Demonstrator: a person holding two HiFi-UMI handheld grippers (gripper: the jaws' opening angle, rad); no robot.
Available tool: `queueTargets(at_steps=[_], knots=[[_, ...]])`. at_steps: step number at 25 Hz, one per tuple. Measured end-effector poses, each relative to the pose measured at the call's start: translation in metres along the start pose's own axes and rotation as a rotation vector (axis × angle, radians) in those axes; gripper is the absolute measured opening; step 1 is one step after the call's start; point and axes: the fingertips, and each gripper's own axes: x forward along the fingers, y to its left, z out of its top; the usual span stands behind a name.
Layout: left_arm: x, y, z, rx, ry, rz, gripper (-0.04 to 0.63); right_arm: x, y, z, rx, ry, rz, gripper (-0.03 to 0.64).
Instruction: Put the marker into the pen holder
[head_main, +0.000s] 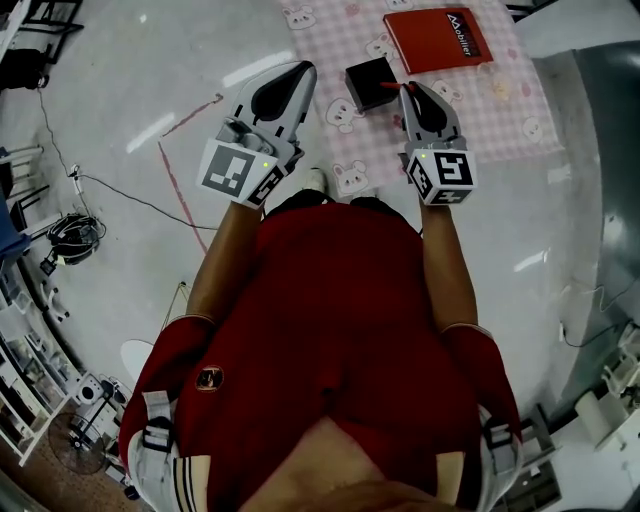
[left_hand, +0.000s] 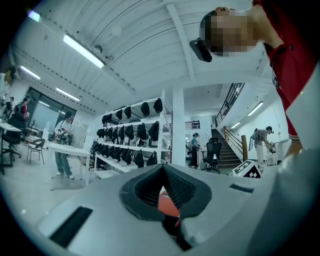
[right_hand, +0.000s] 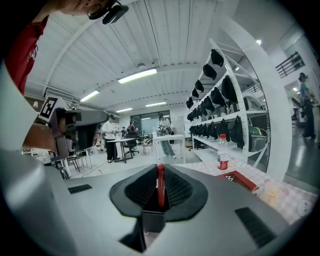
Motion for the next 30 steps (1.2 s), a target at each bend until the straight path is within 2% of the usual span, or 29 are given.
queueTargets(at_steps=[12, 30], knots=[[-0.004, -0.006, -0.008, 0.015, 0.041, 0.038, 0.006, 0.020, -0.003, -0.039, -0.012, 0.069, 0.040, 0.043], [-0.010, 0.003, -0.016, 0.001, 0.060, 0.058, 0.006, 0.043, -0.004, -0.078, -0.044, 0.153, 0.030, 0.044]])
